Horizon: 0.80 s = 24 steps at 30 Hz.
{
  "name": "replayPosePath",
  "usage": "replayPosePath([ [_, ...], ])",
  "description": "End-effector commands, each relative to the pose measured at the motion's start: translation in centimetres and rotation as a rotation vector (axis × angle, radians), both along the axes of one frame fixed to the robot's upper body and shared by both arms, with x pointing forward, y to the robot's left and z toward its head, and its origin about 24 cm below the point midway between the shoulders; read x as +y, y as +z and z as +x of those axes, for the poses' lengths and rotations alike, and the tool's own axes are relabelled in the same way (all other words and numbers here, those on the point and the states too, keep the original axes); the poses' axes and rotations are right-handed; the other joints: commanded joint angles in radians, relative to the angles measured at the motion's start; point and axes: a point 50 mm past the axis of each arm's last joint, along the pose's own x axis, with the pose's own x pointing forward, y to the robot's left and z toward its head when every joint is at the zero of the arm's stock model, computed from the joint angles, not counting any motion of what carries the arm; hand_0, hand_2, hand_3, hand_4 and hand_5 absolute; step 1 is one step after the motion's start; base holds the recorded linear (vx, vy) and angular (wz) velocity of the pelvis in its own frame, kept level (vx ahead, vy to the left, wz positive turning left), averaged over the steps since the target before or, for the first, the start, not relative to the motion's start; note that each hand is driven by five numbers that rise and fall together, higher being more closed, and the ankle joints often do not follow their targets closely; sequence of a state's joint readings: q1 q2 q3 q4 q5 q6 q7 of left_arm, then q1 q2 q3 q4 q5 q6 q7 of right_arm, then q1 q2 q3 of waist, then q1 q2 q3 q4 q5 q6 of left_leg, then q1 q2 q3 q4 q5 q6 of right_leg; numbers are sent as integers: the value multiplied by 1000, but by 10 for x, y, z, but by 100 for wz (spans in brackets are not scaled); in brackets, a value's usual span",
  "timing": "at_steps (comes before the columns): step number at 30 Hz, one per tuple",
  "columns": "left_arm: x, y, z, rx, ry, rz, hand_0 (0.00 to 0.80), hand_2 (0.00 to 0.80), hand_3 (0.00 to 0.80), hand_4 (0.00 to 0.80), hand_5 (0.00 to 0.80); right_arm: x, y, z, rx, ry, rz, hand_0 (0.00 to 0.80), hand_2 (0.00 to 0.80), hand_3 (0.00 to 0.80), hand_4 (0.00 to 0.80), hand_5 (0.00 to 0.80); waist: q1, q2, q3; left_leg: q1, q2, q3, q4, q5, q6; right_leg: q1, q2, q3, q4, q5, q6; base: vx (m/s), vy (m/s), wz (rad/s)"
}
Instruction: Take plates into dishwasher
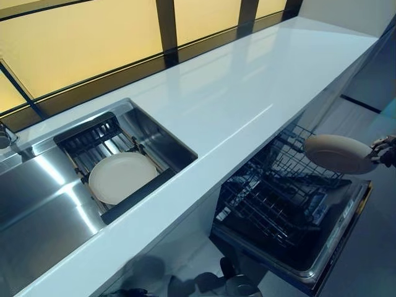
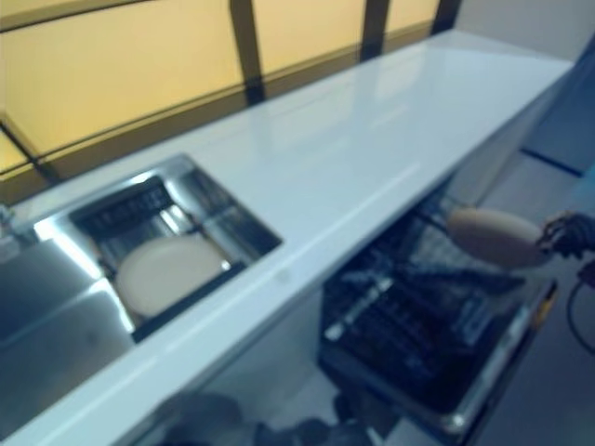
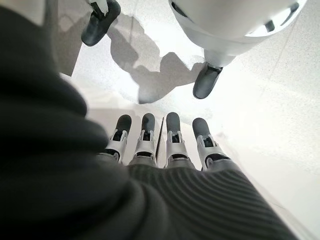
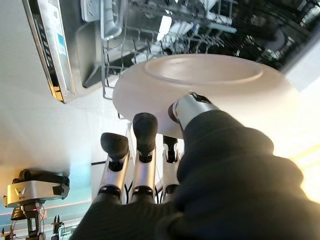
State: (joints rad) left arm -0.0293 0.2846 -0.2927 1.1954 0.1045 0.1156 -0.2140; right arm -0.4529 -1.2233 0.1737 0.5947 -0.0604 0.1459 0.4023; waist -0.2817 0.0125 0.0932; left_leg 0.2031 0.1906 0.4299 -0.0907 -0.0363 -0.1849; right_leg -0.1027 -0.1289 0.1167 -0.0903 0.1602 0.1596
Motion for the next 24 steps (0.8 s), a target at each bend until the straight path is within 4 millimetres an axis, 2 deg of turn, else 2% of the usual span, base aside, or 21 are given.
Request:
replayPosePath([
  [1, 25, 12, 24, -53, -33, 82, 0, 0, 0, 0, 0, 9, 22, 22, -141, -31, -20, 800, 800, 800, 800, 800, 11, -55, 10, 35, 42, -73, 12, -9, 36, -11, -62, -39, 73, -29, 42, -34, -17, 3],
  [9, 16, 12, 33, -85, -46, 56, 0, 0, 0, 0, 0, 11, 28, 30, -170, -75, -37, 800, 800, 800, 800, 800, 10, -19, 39, 19, 36, -87, 5, -1, 27, -33, -69, -45, 79, -31, 39, -34, 5, 5],
  [15, 5, 12, 39, -117, -60, 17, 0, 0, 0, 0, 0, 10, 42, 32, -224, -126, -67, 800, 800, 800, 800, 800, 0, 37, 68, -8, 23, -99, 3, 9, 18, -65, -77, -40, 84, -33, 34, -52, 37, 1],
  [24, -7, 13, 50, -160, -83, -25, 0, 0, 0, 0, 0, 7, 43, 33, -227, -187, -70, 800, 800, 800, 800, 800, -10, 97, 105, -29, 5, -108, 3, 14, 14, -88, -93, -36, 81, -34, 30, -31, 20, 1],
])
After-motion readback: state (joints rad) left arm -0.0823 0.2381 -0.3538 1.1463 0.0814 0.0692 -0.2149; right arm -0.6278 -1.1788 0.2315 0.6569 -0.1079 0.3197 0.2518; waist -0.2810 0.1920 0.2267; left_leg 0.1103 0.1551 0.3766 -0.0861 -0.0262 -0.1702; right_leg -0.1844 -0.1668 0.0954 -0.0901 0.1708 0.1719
